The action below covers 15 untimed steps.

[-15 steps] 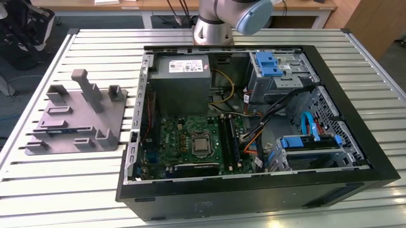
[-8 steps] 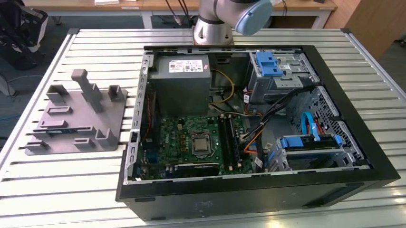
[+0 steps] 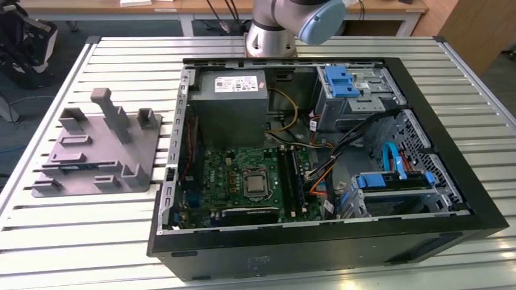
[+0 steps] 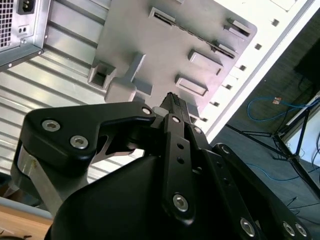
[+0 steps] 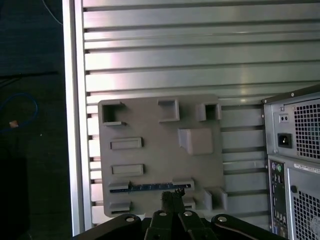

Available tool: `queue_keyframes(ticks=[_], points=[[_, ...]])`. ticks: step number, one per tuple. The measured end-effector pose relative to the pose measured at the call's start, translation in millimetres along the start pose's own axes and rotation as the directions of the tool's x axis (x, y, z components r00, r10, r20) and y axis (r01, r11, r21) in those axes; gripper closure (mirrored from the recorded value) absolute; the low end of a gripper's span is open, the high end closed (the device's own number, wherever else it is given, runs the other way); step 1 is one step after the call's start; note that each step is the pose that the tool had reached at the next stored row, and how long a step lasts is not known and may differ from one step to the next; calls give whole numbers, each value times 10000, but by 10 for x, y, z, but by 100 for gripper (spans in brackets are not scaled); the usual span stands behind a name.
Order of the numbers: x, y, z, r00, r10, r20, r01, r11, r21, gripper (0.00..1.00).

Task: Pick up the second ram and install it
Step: 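Reach for the second ram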

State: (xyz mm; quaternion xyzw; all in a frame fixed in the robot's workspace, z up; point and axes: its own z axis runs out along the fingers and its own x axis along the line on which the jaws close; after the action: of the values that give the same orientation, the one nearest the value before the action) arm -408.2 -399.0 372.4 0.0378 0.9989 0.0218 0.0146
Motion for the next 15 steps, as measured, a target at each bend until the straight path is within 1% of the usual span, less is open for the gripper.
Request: queue_keyframes(ticks=[15], points=[[87,-44,269,10000,0,-1,0,10000,0,90]])
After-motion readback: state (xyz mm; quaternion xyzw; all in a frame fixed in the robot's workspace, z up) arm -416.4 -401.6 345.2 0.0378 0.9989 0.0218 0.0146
